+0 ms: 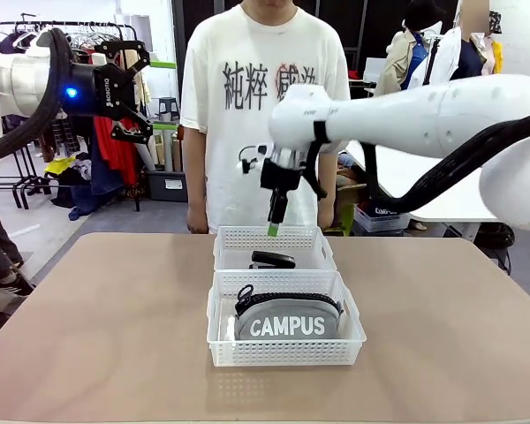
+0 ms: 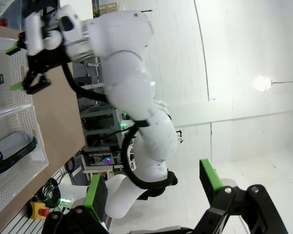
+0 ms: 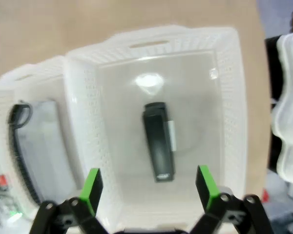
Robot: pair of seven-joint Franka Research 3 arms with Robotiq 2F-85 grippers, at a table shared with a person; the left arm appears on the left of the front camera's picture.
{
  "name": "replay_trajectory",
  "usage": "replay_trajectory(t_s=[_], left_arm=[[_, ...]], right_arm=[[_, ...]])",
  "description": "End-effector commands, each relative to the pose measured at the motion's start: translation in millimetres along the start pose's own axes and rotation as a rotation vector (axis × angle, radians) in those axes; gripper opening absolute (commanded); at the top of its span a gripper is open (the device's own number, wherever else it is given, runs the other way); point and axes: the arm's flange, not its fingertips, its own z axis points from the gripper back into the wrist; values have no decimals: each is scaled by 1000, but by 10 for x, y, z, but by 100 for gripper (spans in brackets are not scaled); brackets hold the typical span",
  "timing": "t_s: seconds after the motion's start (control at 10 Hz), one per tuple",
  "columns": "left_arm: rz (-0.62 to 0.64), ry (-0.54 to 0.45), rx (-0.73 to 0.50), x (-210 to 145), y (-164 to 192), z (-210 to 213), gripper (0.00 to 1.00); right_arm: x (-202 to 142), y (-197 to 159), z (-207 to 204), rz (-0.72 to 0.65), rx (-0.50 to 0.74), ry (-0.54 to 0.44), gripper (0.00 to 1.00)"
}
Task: Distribute items into two baskets.
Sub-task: Place the picked Stapler into the Organizing basket as instructed by the person.
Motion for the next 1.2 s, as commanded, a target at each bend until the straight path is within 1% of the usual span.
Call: replay_trajectory(t_s=[0.0, 0.1, 0.2, 0.4, 0.5, 0.7, 0.8, 0.9, 1.0, 1.1], left_arm=[[3, -5, -4, -10, -14, -3, 100], [3, -5, -4, -10, -14, -3, 100], [3, -5, -4, -10, -14, -3, 100], [3, -5, -4, -10, -14, -3, 100], [3, -5, -4, -10, -14, -3, 100], [3, -5, -4, -10, -14, -3, 100], [3, -5, -4, -10, -14, -3, 100], [3, -5, -4, -10, -14, -3, 100], [3, -5, -4, -10, -14, -3, 100], [3, -5, -4, -10, -14, -3, 100]], right_arm=[[-254, 336, 323, -58, 70, -85, 100], [-342, 371, 476, -111, 65, -93, 100], [-440, 448, 642, -186, 62, -127, 100], [-655, 607, 899, -327, 48, -161, 100], [-816, 621, 978, -441, 42, -203, 100], [-1168, 620, 1083, -586, 79, -279, 100], [-1314, 667, 1101, -626, 71, -304, 100], [-1338, 646, 1141, -592, -1, -279, 100], [-1183, 461, 1194, -568, 85, -241, 100], [-1183, 461, 1194, -568, 85, -241, 100]])
